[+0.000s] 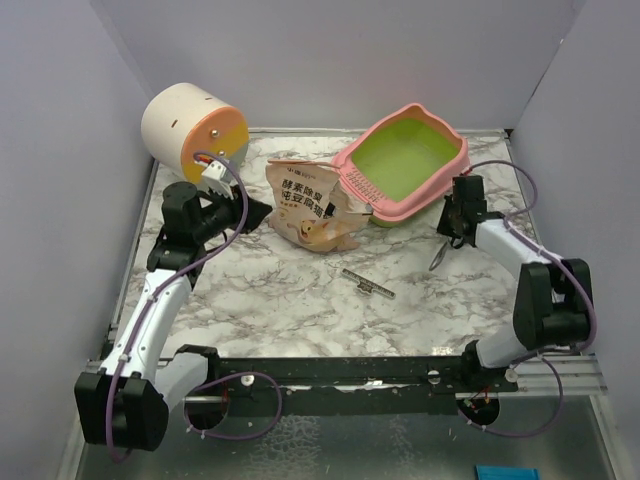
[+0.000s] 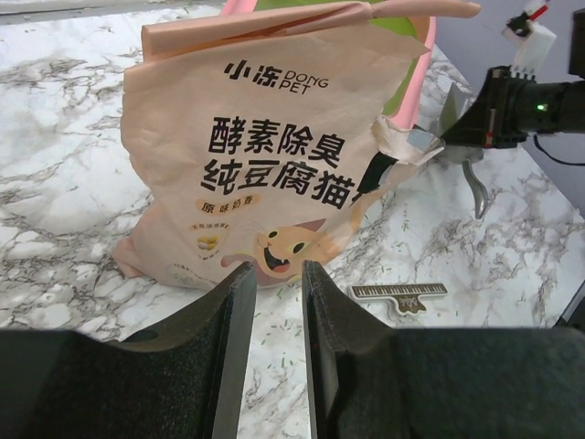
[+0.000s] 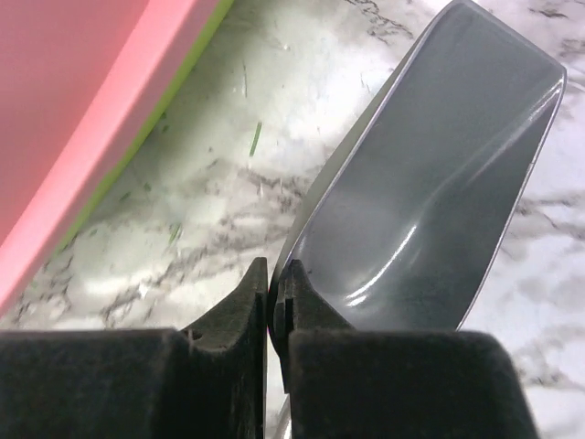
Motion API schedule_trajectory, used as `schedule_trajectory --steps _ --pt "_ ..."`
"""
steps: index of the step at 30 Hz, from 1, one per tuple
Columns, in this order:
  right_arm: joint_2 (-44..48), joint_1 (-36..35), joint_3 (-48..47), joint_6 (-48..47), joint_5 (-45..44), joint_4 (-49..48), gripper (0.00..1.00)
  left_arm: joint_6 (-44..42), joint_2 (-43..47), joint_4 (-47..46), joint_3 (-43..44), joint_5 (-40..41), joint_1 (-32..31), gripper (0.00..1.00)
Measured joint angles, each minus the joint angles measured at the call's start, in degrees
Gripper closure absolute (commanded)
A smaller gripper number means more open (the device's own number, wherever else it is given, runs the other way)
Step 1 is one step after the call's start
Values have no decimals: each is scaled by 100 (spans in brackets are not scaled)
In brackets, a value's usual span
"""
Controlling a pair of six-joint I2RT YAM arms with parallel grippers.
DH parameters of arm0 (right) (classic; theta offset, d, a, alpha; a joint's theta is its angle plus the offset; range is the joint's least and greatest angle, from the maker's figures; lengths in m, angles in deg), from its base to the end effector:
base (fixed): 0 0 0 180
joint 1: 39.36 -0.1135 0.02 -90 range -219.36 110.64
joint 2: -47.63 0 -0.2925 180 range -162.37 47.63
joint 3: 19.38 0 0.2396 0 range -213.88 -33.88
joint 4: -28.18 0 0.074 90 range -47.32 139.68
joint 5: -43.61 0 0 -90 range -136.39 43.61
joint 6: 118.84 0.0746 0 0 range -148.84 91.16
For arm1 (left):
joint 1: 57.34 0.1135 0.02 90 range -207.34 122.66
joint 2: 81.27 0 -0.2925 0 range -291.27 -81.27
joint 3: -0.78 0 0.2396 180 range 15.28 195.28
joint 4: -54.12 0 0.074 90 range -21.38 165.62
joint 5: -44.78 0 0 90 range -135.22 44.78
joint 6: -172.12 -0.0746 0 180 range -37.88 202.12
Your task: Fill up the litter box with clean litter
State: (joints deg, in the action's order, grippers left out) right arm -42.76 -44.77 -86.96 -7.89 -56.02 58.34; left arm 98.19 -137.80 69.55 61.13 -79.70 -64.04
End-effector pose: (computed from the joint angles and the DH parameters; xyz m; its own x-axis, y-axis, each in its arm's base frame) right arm 0.3314 0.0189 0.1953 -0.7396 0.2840 -0.6102 0.2910 0.9524 0.0906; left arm 0.2240 -0.0688 0.3462 -0.3711 -0.1862 -0.9097 0.5663 0.7310 -0.3806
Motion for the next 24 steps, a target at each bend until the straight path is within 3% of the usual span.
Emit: schedule_trajectory --steps 7,12,15,18,20,24 --pt "2299 -114 391 -55 -2 719 99 111 -855 400 721 -262 -181 70" --pt "3519 -710 -157 -501 133 887 99 85 -1226 911 1707 -372 -435 67" --pt "3405 -1895 -704 -1014 57 870 99 63 -1213 1161 2142 -391 -507 66" --pt "2907 -3783 -925 -1814 -654 658 99 22 -1128 1438 2424 -376 -518 64" --pt "2483 -4586 -890 -2227 -1108 608 99 -39 -984 1700 2494 -313 -516 64" --pt "1860 -5200 -553 -2870 -1690 610 99 -179 -688 2240 2509 -144 -516 62"
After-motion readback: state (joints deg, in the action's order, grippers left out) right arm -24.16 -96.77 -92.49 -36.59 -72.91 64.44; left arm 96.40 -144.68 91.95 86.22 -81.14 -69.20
